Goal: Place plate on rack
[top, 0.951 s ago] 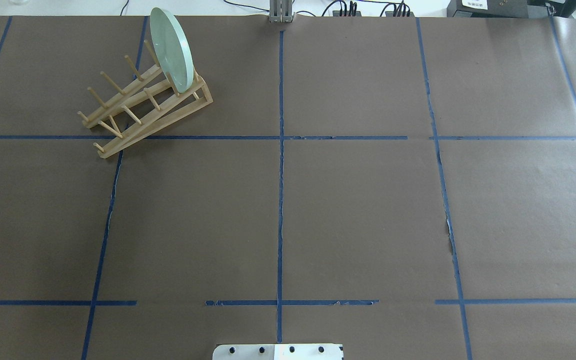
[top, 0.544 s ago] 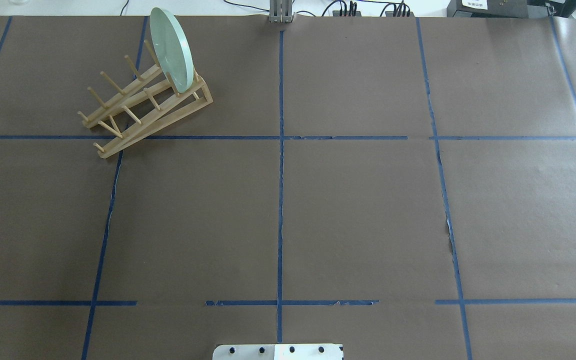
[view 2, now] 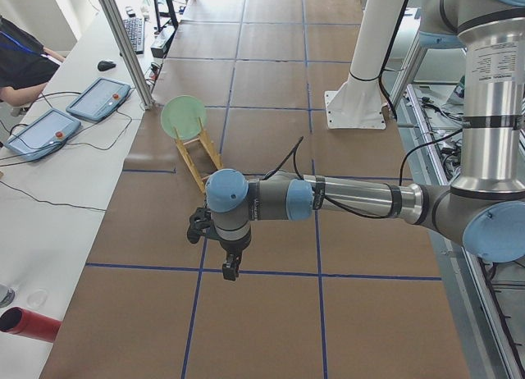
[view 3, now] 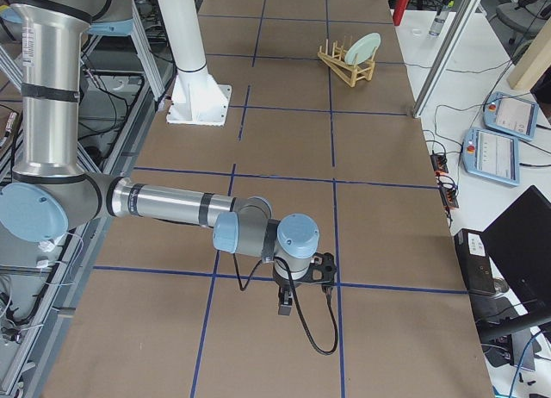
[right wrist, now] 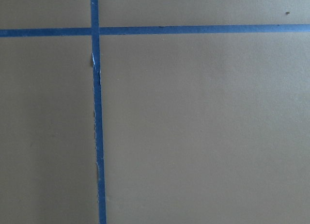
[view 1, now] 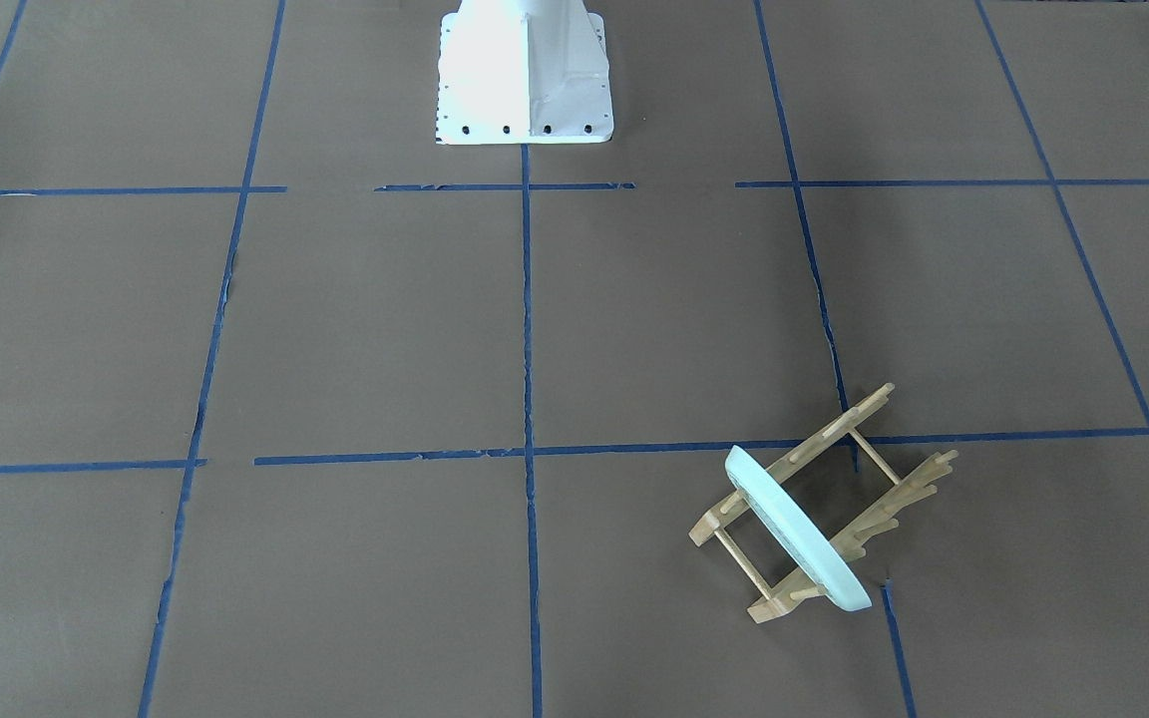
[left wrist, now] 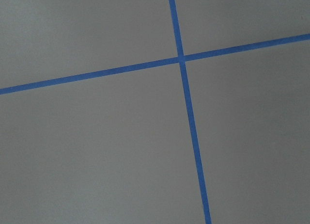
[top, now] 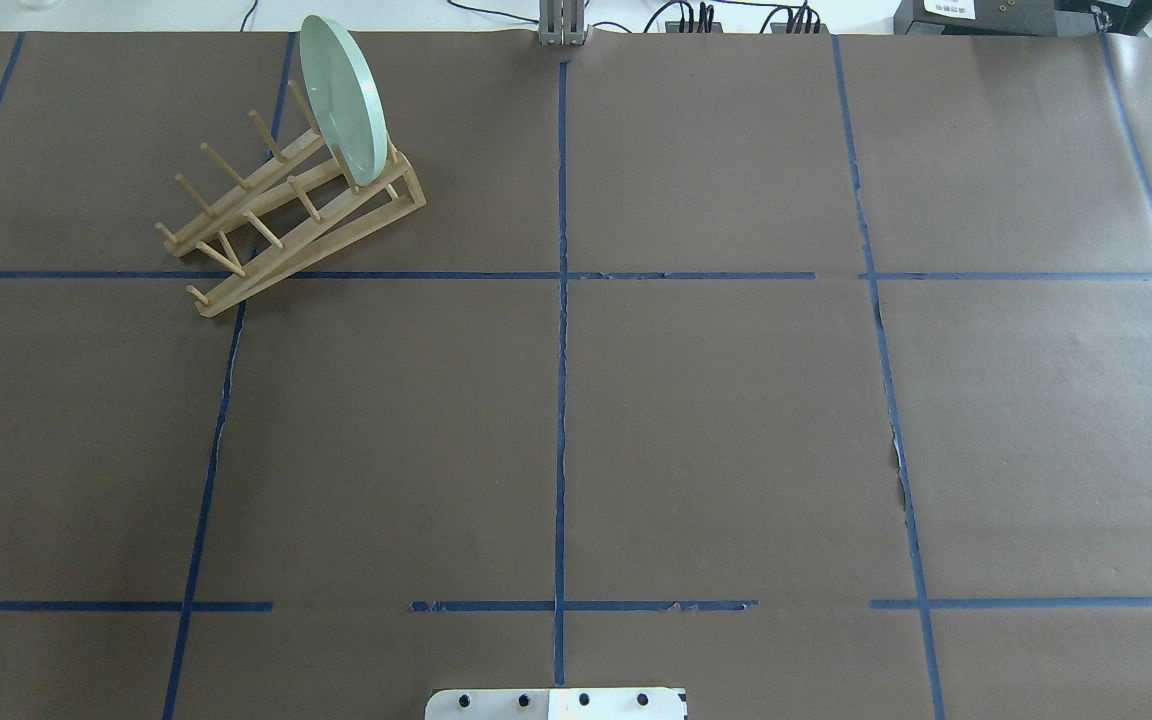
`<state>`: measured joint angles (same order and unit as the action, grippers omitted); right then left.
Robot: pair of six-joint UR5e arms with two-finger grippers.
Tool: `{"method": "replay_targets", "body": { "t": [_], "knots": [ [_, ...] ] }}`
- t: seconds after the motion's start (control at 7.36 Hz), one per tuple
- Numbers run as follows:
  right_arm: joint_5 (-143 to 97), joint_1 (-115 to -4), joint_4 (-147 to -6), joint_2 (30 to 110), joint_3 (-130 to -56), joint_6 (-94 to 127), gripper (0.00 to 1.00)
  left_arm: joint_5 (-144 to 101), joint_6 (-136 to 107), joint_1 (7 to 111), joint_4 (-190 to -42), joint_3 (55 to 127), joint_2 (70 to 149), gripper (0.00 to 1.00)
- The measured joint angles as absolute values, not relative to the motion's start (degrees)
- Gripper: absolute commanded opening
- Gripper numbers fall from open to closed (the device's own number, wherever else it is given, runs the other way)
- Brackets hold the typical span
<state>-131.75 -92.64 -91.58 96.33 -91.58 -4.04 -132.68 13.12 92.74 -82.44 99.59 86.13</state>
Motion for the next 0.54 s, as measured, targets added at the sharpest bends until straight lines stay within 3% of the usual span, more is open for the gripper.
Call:
{"method": "replay_targets", "body": {
  "t": [0.54],
  "knots": [
    [-131.7, -92.7, -91.6, 96.3, -91.6, -4.0, 1.00, -132.6, 13.2, 92.9, -82.4, 100.5, 86.1, 1.00]
  ]
}}
